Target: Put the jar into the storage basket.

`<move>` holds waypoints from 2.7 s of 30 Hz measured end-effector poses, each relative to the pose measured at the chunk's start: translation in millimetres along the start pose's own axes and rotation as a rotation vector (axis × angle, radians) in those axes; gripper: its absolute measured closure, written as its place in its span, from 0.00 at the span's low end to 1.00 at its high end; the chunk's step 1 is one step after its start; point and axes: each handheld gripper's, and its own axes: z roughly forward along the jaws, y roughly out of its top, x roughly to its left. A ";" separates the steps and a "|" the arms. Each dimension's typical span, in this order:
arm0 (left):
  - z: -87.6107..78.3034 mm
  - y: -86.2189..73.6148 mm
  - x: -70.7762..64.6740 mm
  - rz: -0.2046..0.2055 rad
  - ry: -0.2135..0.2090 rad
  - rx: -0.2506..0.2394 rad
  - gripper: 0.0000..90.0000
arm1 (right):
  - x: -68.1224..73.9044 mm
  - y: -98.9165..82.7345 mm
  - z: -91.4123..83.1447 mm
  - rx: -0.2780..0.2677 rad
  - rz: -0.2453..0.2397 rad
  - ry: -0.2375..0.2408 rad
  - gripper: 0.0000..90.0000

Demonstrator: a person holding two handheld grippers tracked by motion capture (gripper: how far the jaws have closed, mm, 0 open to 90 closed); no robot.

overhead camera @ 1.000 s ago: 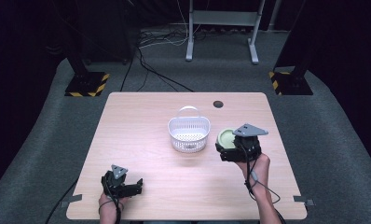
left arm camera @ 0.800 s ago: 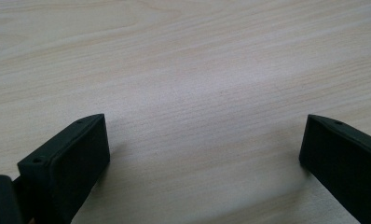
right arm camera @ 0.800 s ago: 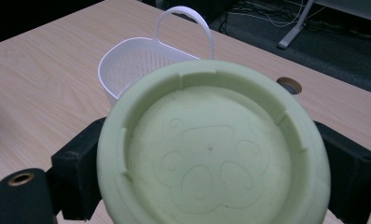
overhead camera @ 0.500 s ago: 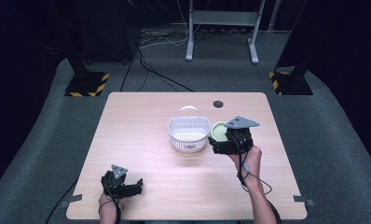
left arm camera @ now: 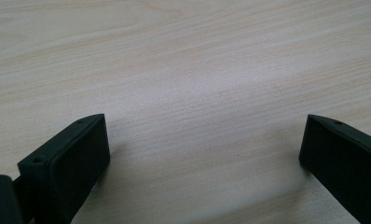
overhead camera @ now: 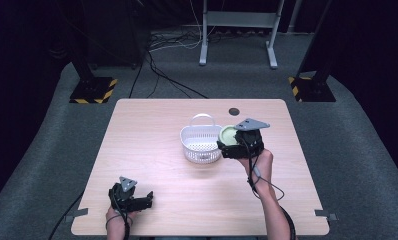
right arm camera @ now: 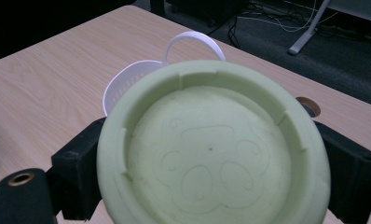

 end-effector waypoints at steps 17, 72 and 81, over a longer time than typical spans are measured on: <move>-0.1 -0.1 0.0 0.000 0.000 -0.001 0.02 | 1.8 8.2 19.5 0.025 0.000 0.006 0.12; -0.1 -0.1 0.0 0.000 0.000 -0.001 0.02 | 17.4 27.2 75.4 0.108 -0.047 0.006 0.12; -0.1 -0.1 0.0 0.000 -0.001 -0.001 0.02 | 19.6 27.2 85.6 0.120 -0.042 0.007 0.12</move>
